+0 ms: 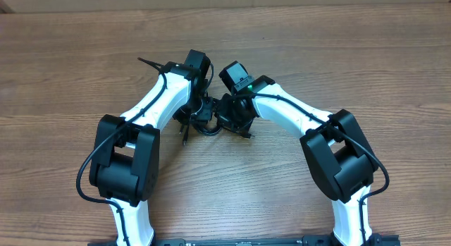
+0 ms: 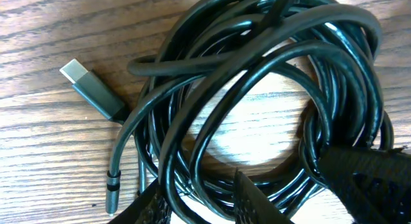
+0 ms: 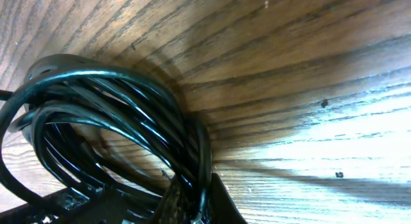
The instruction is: Untangle cables
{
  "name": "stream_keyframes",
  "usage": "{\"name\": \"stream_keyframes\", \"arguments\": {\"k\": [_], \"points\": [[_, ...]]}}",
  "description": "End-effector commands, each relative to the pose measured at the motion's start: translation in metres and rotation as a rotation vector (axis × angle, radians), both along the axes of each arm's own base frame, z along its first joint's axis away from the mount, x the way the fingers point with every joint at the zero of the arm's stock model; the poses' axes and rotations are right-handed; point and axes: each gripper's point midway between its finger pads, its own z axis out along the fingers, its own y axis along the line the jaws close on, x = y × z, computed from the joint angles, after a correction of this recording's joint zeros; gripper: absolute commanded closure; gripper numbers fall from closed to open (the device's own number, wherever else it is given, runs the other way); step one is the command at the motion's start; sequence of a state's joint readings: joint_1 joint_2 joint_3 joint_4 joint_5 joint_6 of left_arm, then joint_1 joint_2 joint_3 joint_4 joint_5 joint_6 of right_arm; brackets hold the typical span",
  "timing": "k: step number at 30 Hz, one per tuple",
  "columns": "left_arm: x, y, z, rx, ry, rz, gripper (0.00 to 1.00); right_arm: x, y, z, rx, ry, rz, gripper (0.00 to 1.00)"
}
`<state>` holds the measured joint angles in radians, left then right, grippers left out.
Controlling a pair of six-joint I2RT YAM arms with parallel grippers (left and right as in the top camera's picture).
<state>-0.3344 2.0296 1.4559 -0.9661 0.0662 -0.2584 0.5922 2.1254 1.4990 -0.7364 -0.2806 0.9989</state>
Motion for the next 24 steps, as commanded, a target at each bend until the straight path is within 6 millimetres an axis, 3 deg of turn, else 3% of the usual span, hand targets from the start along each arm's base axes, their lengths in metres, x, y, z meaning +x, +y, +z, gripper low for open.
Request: {"name": "stream_keyframes", "arguments": {"k": [1,5,8,11,18,24], "points": [[0.004,-0.004,-0.001,-0.002,-0.007,-0.019,0.72,0.008,-0.018,0.004,0.037,-0.012,0.082,0.96],[0.007,0.005,-0.001,0.050,-0.025,-0.015,0.93,0.016,-0.018,0.036,0.311,-0.012,0.198,0.96],[0.009,0.008,-0.001,0.071,-0.032,-0.015,0.95,0.021,-0.025,0.062,0.527,-0.051,0.295,0.96],[0.009,0.008,-0.001,0.071,-0.033,-0.014,0.96,0.023,-0.035,0.076,0.628,-0.080,0.327,0.96],[0.007,0.009,-0.002,0.072,-0.027,-0.011,0.95,0.028,-0.045,0.086,0.696,-0.154,0.385,0.96],[0.008,0.007,0.000,0.064,-0.026,-0.011,0.96,0.024,-0.050,0.068,0.573,-0.128,0.381,0.96]]}}
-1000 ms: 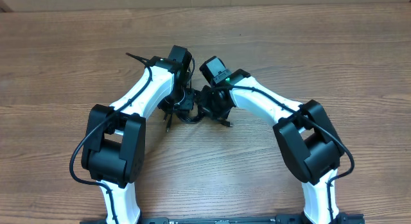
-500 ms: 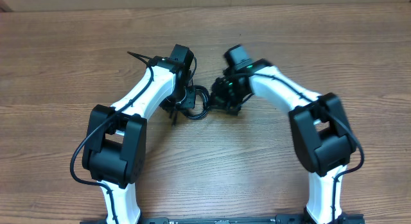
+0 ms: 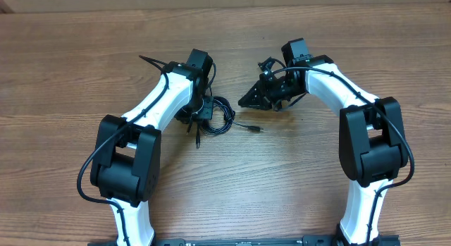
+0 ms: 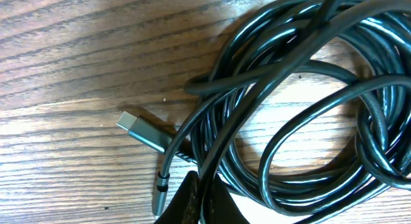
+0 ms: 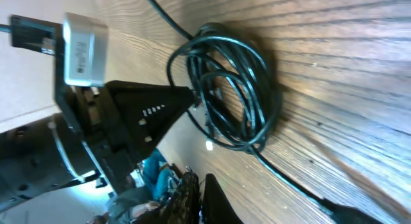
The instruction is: Untangle cables
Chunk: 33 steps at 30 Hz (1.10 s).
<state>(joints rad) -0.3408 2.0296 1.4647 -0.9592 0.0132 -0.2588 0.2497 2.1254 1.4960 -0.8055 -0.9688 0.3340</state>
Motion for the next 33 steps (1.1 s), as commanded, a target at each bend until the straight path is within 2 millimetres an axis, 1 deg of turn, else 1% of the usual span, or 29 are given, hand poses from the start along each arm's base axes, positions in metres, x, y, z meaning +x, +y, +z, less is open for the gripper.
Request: {"name": "stream_keyframes", "arguments": {"k": [1,3,4,5,6,7,8,9,10,13,14,16,17,19,21,23,26,27,29,31,33], "points": [[0.006,0.001,0.006,0.016,-0.005,-0.007,0.96,-0.005,0.004,0.002,-0.041,-0.042,0.030,0.96],[0.017,-0.003,0.026,0.006,-0.031,-0.006,0.96,-0.007,0.006,-0.003,-0.071,-0.049,0.037,0.95],[0.027,-0.008,0.043,-0.012,-0.058,-0.007,0.95,-0.008,0.006,-0.006,-0.096,-0.046,0.034,0.93],[0.033,-0.013,0.057,-0.034,-0.076,-0.007,0.93,-0.008,0.007,-0.008,-0.116,-0.042,0.030,0.91],[0.038,-0.018,0.068,-0.058,-0.092,-0.009,0.90,-0.009,0.008,-0.011,-0.137,-0.033,0.024,0.87],[0.043,-0.024,0.080,-0.090,-0.109,-0.009,0.84,-0.010,0.008,-0.015,-0.170,-0.024,0.013,0.84],[0.046,-0.027,0.086,-0.108,-0.117,0.008,0.79,-0.011,0.009,-0.019,-0.201,-0.017,0.002,0.82],[0.047,-0.028,0.088,-0.116,-0.118,0.035,0.72,-0.012,0.009,-0.026,-0.257,-0.005,-0.018,0.81],[0.045,-0.026,0.087,-0.110,-0.107,0.068,0.67,-0.013,0.010,-0.030,-0.294,0.005,-0.033,0.78],[0.036,-0.018,0.077,-0.062,-0.068,0.098,0.64,-0.018,0.015,-0.036,-0.354,0.005,-0.039,0.77],[0.030,-0.015,0.071,-0.046,-0.041,0.114,0.68,-0.019,0.017,-0.039,-0.377,-0.006,-0.033,0.77],[0.022,-0.015,0.059,-0.051,-0.001,0.129,0.82,-0.022,0.019,-0.043,-0.420,-0.003,-0.042,0.77],[0.016,-0.020,0.051,-0.079,0.024,0.126,0.89,-0.024,0.021,-0.045,-0.433,-0.006,-0.040,0.77],[0.008,-0.032,0.039,-0.157,0.065,0.122,0.96,-0.024,0.021,-0.048,-0.465,-0.008,-0.056,0.77],[-0.002,-0.054,0.026,-0.289,0.112,0.114,0.96,-0.021,0.017,-0.052,-0.520,0.006,-0.109,0.76],[-0.009,-0.064,0.019,-0.358,0.144,0.119,0.96,-0.022,0.017,-0.052,-0.521,0.011,-0.109,0.76],[-0.017,-0.060,0.004,-0.340,0.171,0.180,0.96,-0.027,0.013,-0.055,-0.544,0.027,-0.107,0.76],[-0.020,-0.059,-0.002,-0.341,0.174,0.185,0.96,-0.028,0.008,-0.059,-0.570,0.028,-0.110,0.76],[-0.024,-0.058,-0.010,-0.338,0.182,0.204,0.96,-0.031,0.006,-0.063,-0.578,0.035,-0.109,0.76],[-0.024,-0.058,-0.014,-0.342,0.175,0.203,0.96,-0.034,0.004,-0.069,-0.579,0.038,-0.108,0.76],[-0.021,-0.063,-0.013,-0.373,0.169,0.199,0.96,-0.037,0.003,-0.076,-0.578,0.037,-0.109,0.76]]}}
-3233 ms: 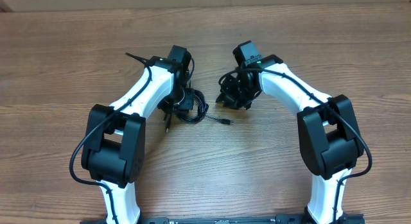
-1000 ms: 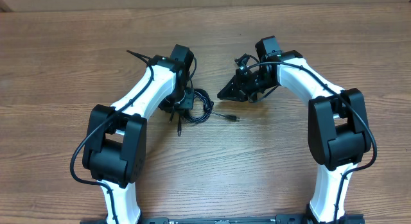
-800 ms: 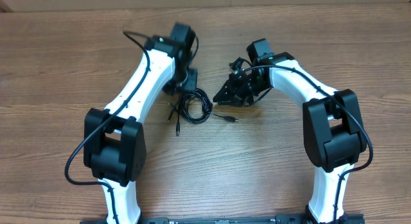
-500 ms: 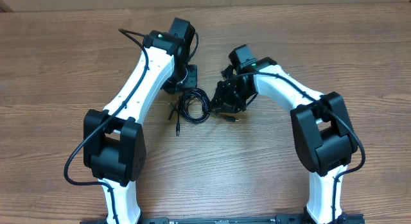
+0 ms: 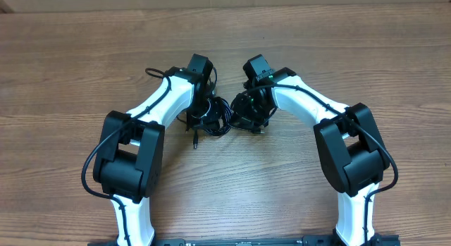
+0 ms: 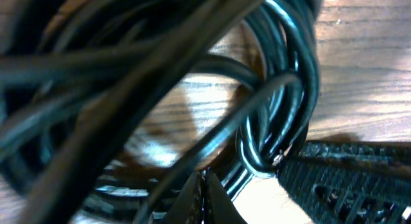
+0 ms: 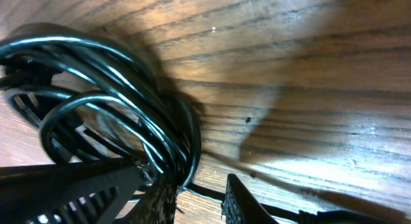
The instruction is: Untangle cables
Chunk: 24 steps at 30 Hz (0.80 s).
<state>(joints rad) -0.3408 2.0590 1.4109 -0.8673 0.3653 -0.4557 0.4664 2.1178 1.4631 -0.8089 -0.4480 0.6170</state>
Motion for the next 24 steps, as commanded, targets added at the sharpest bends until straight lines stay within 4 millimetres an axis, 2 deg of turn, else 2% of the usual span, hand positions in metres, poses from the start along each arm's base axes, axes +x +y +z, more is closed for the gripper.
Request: {"name": "stream_keyframes", "arguments": {"k": [1,5,9,13,18,19,21,24], "points": [[-0.001,-0.011,0.001,-0.065,0.016,0.022,0.96,-0.006,-0.014,-0.013,-0.062,-0.004,-0.017,0.76],[0.012,-0.022,0.017,-0.165,0.005,0.051,0.96,-0.008,-0.016,-0.015,-0.074,-0.001,-0.018,0.76],[0.034,-0.018,0.027,-0.174,-0.040,0.106,0.96,-0.012,-0.023,-0.018,-0.112,0.012,-0.021,0.76],[0.043,-0.005,0.019,-0.073,-0.066,0.190,0.96,-0.011,-0.023,-0.018,-0.110,0.009,-0.021,0.75],[0.036,-0.015,0.014,-0.054,-0.057,0.182,0.96,-0.011,-0.023,-0.018,-0.110,0.009,-0.021,0.75],[0.036,-0.015,0.013,-0.052,-0.057,0.180,0.95,-0.011,-0.023,-0.018,-0.110,0.009,-0.021,0.75],[0.034,-0.017,0.008,-0.038,-0.055,0.171,0.80,-0.011,-0.023,-0.018,-0.110,0.009,-0.021,0.75],[0.033,-0.017,0.003,-0.033,-0.042,0.172,0.76,-0.011,-0.023,-0.018,-0.111,0.008,-0.020,0.75]]}}
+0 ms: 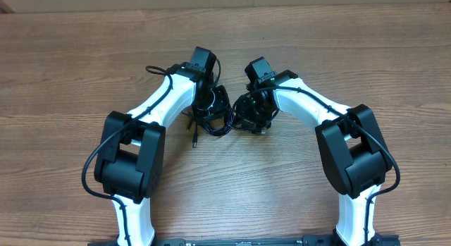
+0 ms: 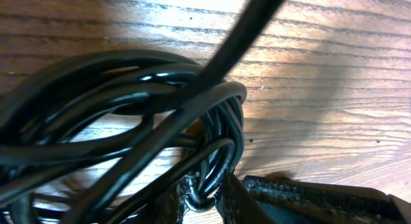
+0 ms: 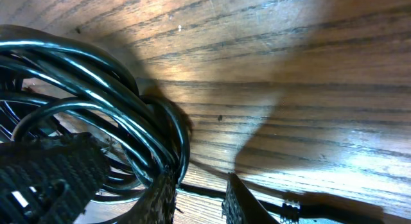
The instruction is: Untangle cables
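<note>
A tangled coil of black cable [image 1: 217,118] lies on the wooden table between both arms. My left gripper [image 1: 211,105] is at the coil's far left side. In the left wrist view, the left gripper [image 2: 200,203] is shut on a few strands of the black coil [image 2: 128,115] at the coil's edge. My right gripper [image 1: 248,113] is at the coil's right side. In the right wrist view, the right gripper [image 3: 199,201] stands open with the black coil [image 3: 96,95] against its left finger. A thin cable [image 3: 205,190] crosses the gap between the fingers.
A loose cable end [image 1: 194,139] sticks out of the coil toward the front. The left gripper's black body [image 3: 51,176] shows close beside the right fingers. A plug [image 3: 292,210] lies on the table by the right finger. Bare wooden table [image 1: 338,48] surrounds the coil.
My left gripper was shut deep among the loops. It now grips a few strands at the coil's edge. The coil has shifted slightly to the right. The right gripper has barely moved and stays open.
First both grippers were at the coil, the left open around strands and the right shut on them. Then the right arm was away at the right rear, with the left shut at the coil. Later the right was back at the coil, open, where both remain.
</note>
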{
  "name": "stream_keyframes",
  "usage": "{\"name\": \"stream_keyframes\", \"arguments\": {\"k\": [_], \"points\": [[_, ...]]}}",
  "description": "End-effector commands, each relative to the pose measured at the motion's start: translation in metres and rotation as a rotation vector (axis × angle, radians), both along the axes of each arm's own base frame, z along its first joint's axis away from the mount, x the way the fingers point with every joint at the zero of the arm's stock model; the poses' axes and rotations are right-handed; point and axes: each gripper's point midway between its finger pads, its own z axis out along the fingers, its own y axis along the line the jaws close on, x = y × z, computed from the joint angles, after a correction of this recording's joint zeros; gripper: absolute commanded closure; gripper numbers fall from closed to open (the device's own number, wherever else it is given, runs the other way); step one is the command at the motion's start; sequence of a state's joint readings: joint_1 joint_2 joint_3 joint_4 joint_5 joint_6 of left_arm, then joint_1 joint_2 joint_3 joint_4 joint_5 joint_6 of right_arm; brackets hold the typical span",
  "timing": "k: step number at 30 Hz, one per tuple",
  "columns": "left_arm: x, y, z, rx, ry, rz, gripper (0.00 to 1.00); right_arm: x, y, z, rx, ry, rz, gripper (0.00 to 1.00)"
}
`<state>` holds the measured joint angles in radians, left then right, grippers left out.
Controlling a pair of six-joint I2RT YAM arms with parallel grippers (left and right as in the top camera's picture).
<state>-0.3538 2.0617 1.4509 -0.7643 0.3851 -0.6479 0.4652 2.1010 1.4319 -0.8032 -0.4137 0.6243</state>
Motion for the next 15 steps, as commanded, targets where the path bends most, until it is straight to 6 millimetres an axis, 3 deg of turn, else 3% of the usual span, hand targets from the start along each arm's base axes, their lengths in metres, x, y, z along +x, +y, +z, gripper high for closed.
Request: {"name": "stream_keyframes", "arguments": {"k": [1,5,12,13,15], "points": [[0.001,0.004,-0.011,0.031,0.014,0.010,0.74,-0.007,-0.015,-0.014,-0.076,0.013,-0.008,0.76],[-0.004,0.004,-0.017,0.041,0.030,-0.014,0.74,-0.007,-0.015,-0.014,-0.076,0.013,-0.008,0.76],[-0.004,-0.001,-0.026,0.041,0.028,-0.032,0.89,-0.007,-0.015,-0.014,-0.075,0.013,-0.008,0.76],[-0.003,-0.002,-0.025,0.035,0.025,-0.032,0.96,-0.007,-0.015,-0.014,-0.075,0.013,-0.008,0.76],[-0.004,-0.005,-0.024,0.016,0.030,-0.035,0.96,-0.007,-0.015,-0.014,-0.076,0.013,-0.008,0.76]]}}
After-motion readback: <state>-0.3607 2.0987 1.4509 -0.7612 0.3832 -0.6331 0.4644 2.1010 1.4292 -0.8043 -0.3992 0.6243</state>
